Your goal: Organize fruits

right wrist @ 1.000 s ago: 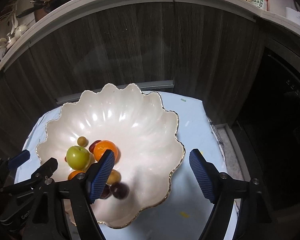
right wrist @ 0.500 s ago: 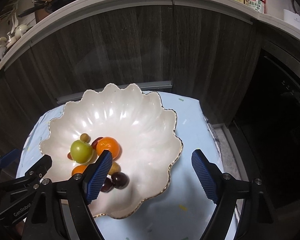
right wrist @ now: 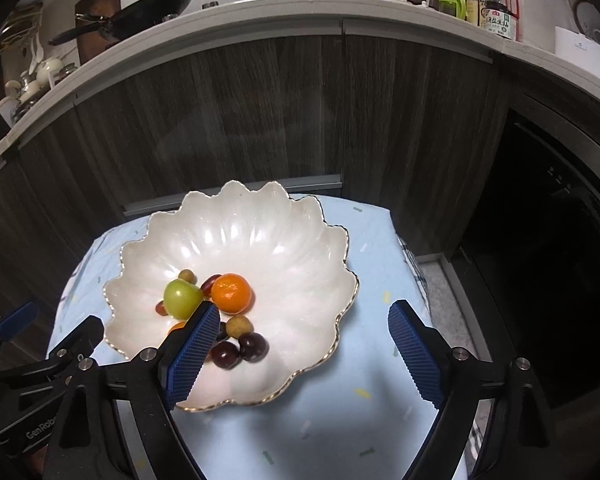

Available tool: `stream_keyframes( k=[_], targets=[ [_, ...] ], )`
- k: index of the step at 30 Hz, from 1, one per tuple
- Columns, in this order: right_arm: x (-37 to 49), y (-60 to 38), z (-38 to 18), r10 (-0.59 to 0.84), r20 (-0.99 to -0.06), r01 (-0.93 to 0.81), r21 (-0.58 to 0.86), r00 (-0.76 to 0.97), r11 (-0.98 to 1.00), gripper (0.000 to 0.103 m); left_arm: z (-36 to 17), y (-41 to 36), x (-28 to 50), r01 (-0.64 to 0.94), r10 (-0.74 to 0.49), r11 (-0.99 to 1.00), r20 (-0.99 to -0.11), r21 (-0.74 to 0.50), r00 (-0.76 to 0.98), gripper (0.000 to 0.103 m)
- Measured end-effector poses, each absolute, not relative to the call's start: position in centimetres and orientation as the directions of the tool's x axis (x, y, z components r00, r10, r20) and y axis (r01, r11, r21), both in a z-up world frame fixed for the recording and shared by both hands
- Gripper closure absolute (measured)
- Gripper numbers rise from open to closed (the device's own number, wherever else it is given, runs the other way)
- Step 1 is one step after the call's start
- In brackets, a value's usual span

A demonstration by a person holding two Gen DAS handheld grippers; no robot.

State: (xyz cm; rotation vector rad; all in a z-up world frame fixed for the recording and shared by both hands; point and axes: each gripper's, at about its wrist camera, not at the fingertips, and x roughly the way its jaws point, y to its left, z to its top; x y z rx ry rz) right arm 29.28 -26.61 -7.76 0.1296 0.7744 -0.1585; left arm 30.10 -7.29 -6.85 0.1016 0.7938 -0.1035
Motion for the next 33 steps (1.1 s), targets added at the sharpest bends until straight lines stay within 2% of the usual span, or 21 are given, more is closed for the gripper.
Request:
stream_keyframes(
  k=[33],
  targets=[
    [18.2,-24.9,-3.5,-0.110,-0.629,0.180,0.048,0.769,0.982,0.014,-2.9,-5.0,18.9,0.114,-0.045,0.992,-0.662,0.061,0.748,0.006]
  ],
)
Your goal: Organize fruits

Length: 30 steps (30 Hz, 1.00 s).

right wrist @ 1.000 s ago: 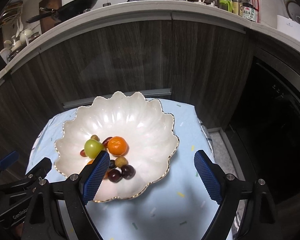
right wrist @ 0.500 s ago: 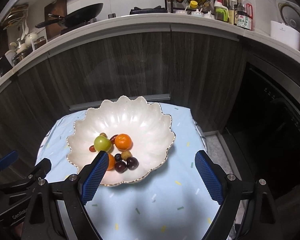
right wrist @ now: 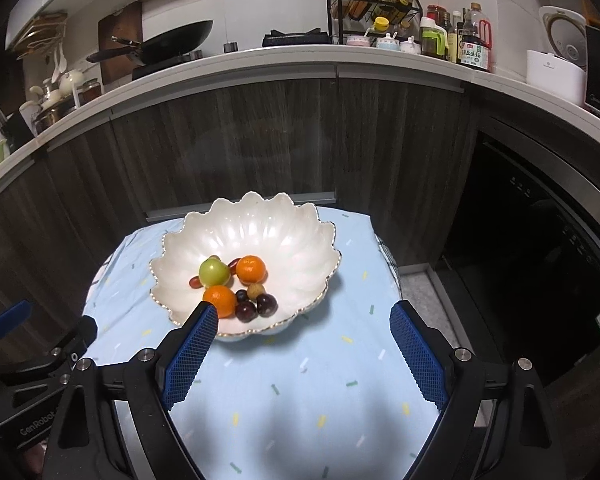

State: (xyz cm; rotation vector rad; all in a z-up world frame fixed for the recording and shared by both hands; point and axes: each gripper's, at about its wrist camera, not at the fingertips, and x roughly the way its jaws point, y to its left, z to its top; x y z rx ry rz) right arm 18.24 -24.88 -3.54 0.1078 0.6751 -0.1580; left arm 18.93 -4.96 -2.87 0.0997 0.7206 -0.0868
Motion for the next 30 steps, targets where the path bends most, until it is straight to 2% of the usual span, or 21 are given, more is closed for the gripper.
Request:
stream_keyframes(
  k=[30],
  targets=[
    [6.7,-23.8,-2.7,-0.111,-0.595,0.182,0.061,0.796,0.981,0.014,-1.9,-2.7,6.9,0.086,-0.011,0.992,-0.616,0.091,0.787,0.004]
  ],
)
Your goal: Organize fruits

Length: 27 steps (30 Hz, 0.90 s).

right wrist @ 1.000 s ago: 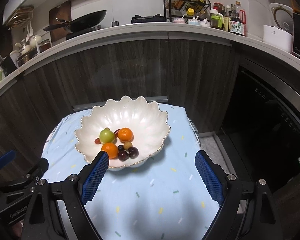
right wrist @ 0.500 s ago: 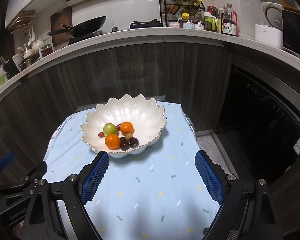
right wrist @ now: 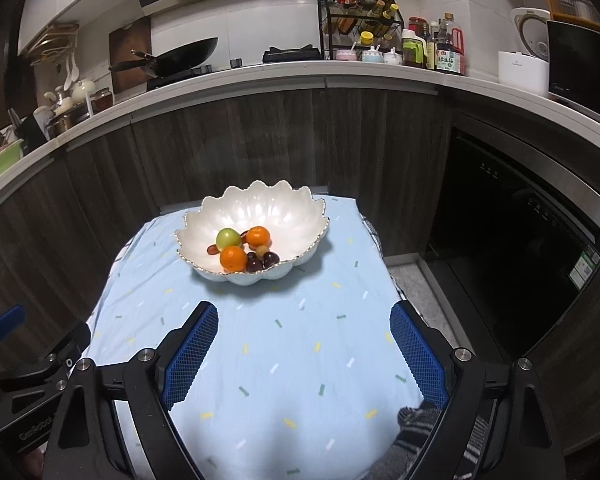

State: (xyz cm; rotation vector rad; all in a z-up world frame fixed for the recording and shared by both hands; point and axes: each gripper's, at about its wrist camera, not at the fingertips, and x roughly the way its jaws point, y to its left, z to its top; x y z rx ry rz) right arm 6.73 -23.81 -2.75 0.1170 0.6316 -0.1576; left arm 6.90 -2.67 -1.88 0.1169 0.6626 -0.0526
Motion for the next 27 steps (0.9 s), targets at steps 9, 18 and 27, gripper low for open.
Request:
stream_keyframes(
  k=[9,18,27],
  targets=[
    [4.1,-23.4,-1.8,-0.097,-0.599,0.172,0.069,0.795,0.983,0.014,-1.0,-2.3,4.6,0.086,-0.013,0.993,-0.626,0.086,0.780,0.003],
    [2.0,-23.1,-1.3,-0.111,-0.592,0.174,0.049,0.798,0.984,0.014,-0.4,-1.5,2.9,0.051,0.000,0.996,-0.599,0.068,0.800,0.003],
    [1.6,-23.4,-1.2,-0.116,-0.595,0.183,0.053,0.795,0.982,0.014,-0.1,-1.3,2.4,0.046,-0.002,0.997,-0.589,0.060,0.808,0.003]
  ],
)
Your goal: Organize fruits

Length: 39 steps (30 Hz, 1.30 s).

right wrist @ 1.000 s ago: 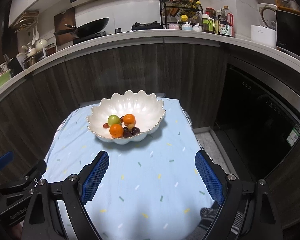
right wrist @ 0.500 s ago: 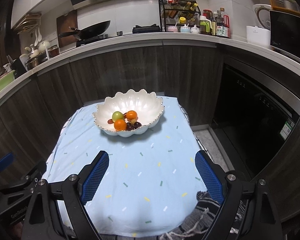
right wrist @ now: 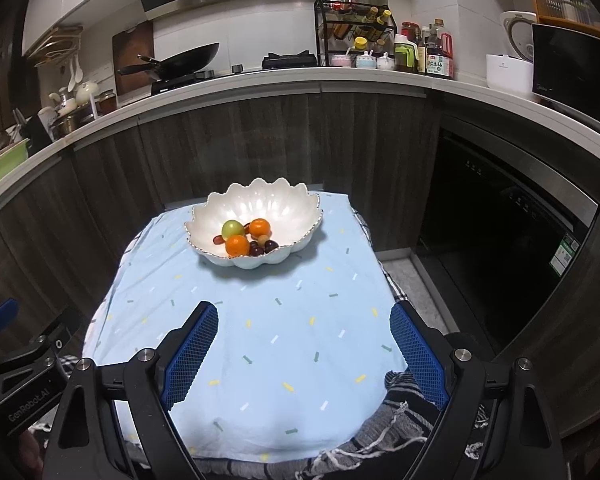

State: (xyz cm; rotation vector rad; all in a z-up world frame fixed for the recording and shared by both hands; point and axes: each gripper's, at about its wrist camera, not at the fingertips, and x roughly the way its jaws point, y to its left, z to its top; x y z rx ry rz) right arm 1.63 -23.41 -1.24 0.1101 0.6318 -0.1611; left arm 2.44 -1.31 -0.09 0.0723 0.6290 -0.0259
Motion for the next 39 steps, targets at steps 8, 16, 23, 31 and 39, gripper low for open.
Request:
stream_keyframes(
  k=[8,16,23,31,39],
  targets=[
    [1.71,-23.41,-1.23,-0.114,-0.595,0.181,0.053,0.796,0.982,0.014,-0.07,-1.31,2.40,0.046,-0.002,0.997,-0.586,0.060,0.810,0.003],
    [1.72,-23.27,-1.19,-0.113,-0.594,0.179,0.053,0.796,0.982,0.014,-0.04,-1.29,2.37,0.044,-0.001,0.997,-0.587,0.058,0.810,0.003],
    [1.73,-23.32,-1.01,-0.110,-0.591,0.175,0.053,0.799,0.983,0.014,0.07,-1.41,2.36,0.044,-0.001,0.997,-0.583,0.059,0.813,0.003],
    [1.72,-23.41,-0.97,-0.109,-0.591,0.173,0.053,0.799,0.983,0.014,0.09,-1.50,2.33,0.047,-0.004,0.997,-0.581,0.058,0.814,0.003],
    [1.67,-23.41,-0.73,-0.106,-0.590,0.172,0.057,0.800,0.983,0.014,0.21,-1.63,2.03,0.039,-0.001,0.998,-0.571,0.055,0.821,0.003]
  ],
)
